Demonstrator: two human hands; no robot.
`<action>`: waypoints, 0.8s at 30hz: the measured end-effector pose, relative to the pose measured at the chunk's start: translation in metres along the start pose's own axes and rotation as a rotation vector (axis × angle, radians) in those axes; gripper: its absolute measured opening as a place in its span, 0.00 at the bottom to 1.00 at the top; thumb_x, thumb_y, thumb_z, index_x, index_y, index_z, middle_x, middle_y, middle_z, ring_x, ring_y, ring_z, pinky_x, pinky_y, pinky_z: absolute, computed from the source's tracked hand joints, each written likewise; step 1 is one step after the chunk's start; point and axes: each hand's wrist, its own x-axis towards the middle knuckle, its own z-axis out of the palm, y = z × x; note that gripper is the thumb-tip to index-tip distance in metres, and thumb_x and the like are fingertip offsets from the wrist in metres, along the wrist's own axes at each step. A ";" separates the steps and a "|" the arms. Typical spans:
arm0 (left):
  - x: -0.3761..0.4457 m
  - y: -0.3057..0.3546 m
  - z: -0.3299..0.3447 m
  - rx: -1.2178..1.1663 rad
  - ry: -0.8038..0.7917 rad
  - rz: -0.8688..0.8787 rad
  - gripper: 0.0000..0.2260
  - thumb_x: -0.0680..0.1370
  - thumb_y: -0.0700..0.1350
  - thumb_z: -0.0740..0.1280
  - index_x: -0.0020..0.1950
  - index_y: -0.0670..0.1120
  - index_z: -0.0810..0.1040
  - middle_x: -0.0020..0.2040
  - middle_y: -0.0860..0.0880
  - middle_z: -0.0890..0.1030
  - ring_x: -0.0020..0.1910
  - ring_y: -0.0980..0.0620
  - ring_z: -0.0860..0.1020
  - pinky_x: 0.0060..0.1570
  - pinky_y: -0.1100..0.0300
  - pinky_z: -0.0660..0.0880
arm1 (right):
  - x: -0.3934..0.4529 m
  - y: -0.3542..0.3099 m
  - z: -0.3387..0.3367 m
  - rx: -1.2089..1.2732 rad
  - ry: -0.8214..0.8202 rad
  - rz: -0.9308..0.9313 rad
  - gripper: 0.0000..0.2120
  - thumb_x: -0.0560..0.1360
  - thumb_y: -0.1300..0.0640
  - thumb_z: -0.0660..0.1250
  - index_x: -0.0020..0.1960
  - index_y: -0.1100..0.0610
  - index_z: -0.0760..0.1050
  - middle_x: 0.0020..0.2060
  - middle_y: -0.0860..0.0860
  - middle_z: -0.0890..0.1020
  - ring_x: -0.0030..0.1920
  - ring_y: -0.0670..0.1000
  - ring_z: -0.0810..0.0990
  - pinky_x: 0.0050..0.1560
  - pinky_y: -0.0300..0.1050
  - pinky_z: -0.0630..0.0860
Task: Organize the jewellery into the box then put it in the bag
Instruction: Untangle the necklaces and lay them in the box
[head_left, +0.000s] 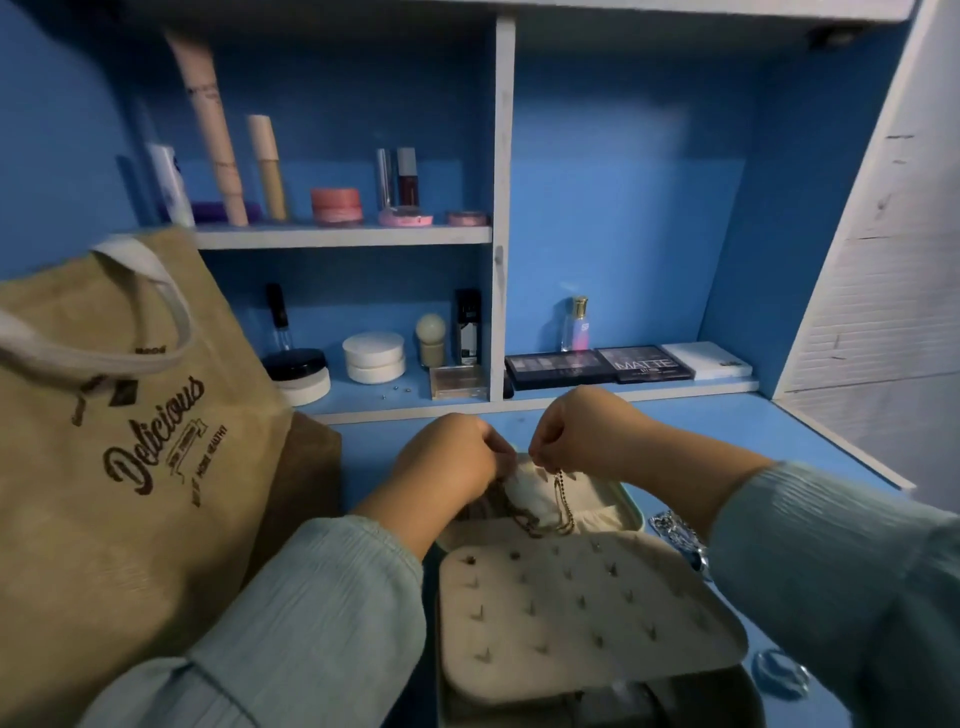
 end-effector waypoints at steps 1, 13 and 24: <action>0.002 -0.002 0.001 0.004 0.021 0.002 0.05 0.76 0.49 0.67 0.52 0.55 0.79 0.53 0.51 0.79 0.51 0.51 0.77 0.46 0.60 0.73 | 0.003 0.001 0.001 -0.018 -0.007 -0.006 0.06 0.73 0.61 0.66 0.42 0.56 0.82 0.30 0.48 0.80 0.30 0.46 0.76 0.28 0.34 0.71; 0.022 -0.006 0.013 0.267 0.141 -0.037 0.04 0.78 0.53 0.63 0.49 0.56 0.76 0.56 0.51 0.77 0.58 0.47 0.73 0.63 0.50 0.65 | 0.018 0.011 0.019 -0.070 0.066 -0.063 0.04 0.72 0.58 0.68 0.40 0.50 0.79 0.37 0.45 0.78 0.39 0.47 0.76 0.36 0.37 0.72; 0.043 0.001 0.017 0.557 0.026 -0.146 0.12 0.78 0.55 0.59 0.60 0.57 0.74 0.52 0.52 0.76 0.51 0.49 0.70 0.62 0.49 0.59 | 0.024 0.000 0.018 -0.388 -0.038 -0.096 0.09 0.75 0.58 0.63 0.49 0.56 0.82 0.44 0.52 0.81 0.41 0.53 0.77 0.38 0.40 0.73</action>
